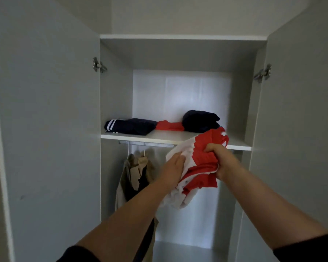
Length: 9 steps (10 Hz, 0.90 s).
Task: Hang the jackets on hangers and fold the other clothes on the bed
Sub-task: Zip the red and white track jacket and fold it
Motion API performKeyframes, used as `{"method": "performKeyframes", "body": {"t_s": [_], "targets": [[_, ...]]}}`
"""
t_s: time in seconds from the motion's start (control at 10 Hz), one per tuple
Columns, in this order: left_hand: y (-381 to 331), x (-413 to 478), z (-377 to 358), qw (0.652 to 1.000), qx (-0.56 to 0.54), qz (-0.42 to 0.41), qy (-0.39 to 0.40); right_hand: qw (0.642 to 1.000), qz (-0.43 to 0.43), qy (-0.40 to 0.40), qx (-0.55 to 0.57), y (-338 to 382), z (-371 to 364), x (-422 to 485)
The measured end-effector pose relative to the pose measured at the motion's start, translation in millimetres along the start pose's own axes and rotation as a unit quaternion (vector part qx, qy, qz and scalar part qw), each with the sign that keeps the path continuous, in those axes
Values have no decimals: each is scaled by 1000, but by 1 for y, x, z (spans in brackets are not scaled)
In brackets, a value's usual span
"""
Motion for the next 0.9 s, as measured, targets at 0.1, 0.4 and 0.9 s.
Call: {"method": "performKeyframes", "body": {"t_s": [0.1,0.4,0.9], "targets": [[0,48,0,999,23,-32,-22,999,17,27,33,35,-7,59],[79,203,45,877,392,-279,6,974,71,184,108,104,-45,234],[168,391,143,660,642,-384,72,989,32,130,66,111,-89,403]]}}
Point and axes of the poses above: each hand's wrist, its own x-axis towards the middle knuckle, its own z-axis out of the back of the hand, y = z × x, the point moved 1 cm from there along x, towards the middle knuckle, and after that the axes turned 11 degrees about -z, right-handed, at the moved point
